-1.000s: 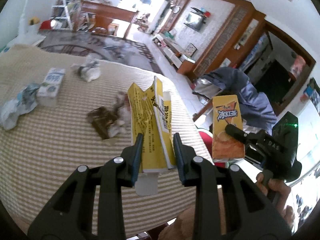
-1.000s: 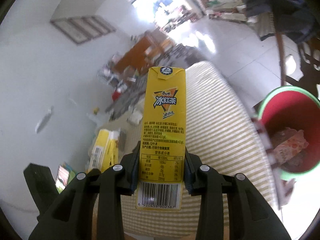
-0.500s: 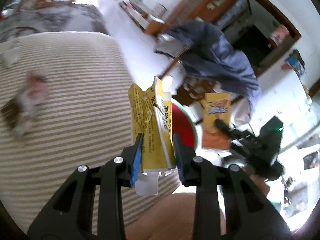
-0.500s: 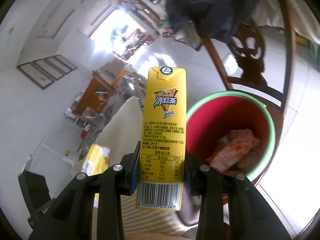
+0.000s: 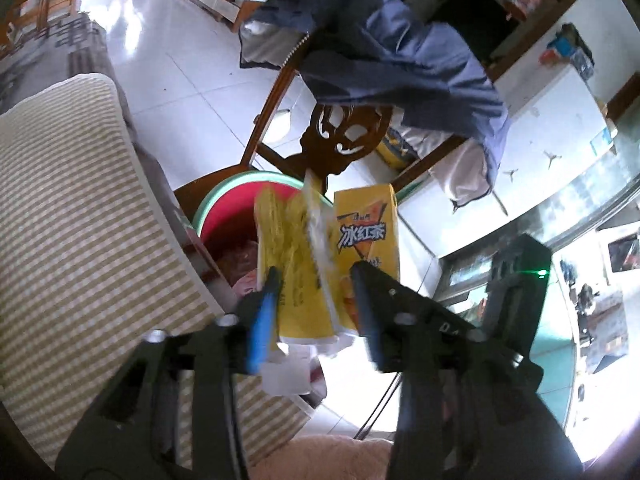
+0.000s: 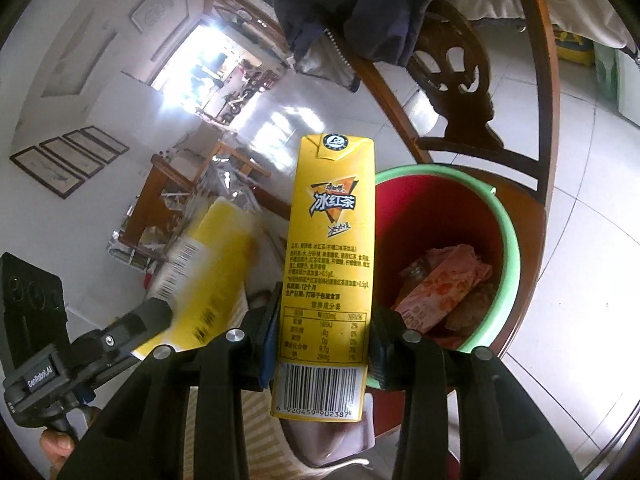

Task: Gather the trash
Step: 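Move both empty tools back over the table, then grasp the crumpled white paper with the left tool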

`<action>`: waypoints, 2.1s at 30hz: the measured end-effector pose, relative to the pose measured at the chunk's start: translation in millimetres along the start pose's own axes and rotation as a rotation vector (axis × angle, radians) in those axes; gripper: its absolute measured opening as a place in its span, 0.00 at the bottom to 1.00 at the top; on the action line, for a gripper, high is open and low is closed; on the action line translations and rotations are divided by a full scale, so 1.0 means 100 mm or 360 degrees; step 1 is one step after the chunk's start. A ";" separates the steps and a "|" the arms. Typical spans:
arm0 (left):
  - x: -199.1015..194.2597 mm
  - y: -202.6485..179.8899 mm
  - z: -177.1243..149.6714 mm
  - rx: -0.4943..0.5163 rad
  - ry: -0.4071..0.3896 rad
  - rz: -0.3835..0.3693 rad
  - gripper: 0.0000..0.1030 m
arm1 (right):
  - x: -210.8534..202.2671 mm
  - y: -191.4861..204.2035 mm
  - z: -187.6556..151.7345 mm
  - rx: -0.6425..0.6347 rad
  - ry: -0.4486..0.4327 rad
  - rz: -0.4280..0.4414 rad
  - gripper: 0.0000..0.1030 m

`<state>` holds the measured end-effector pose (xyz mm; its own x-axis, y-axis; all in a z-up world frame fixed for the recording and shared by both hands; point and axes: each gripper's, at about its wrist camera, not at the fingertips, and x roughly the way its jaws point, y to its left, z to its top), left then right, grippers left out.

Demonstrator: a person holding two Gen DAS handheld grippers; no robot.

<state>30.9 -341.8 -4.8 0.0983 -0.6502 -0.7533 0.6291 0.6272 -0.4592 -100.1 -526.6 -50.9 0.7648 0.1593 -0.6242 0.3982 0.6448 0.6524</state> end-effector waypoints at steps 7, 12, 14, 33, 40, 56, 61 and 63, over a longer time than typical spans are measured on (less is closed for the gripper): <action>-0.16 0.14 -0.13 -0.0046 -0.0073 0.0066 0.55 | -0.07 0.07 0.03 -0.0031 -0.0052 -0.0010 0.62; -0.47 0.42 -0.32 -0.0191 -0.0149 0.0085 0.56 | -0.11 0.30 0.03 -0.0084 -0.0044 0.0042 0.62; -0.65 0.57 -0.44 -0.0243 -0.0195 0.0123 0.63 | -0.13 0.45 0.02 -0.0114 -0.0036 0.0074 0.62; -2.82 2.75 -1.90 -0.1048 -0.0657 0.1120 0.78 | 0.39 2.33 -1.12 -0.0929 0.0320 0.0292 0.79; -2.99 3.43 -2.28 -0.1575 -0.0651 0.1127 0.81 | 0.49 2.29 -1.15 -0.0904 0.0345 0.0238 0.80; -2.77 3.75 -2.21 -0.1640 -0.0544 0.1013 0.46 | 0.46 2.23 -1.13 -0.0862 0.0362 0.0257 0.80; -2.86 3.49 -2.37 -0.1675 -0.0725 0.0814 0.45 | 0.46 2.24 -1.15 -0.0879 0.0368 0.0242 0.80; -2.87 3.27 -2.40 -0.1600 -0.0779 0.0776 0.45 | 0.49 2.26 -1.16 -0.0900 0.0379 0.0217 0.80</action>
<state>23.6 152.5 -51.6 0.5739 -0.2108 -0.7913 -0.4109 0.7617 -0.5009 -31.6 -286.1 16.1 0.6299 0.3882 -0.6727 -0.0743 0.8923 0.4453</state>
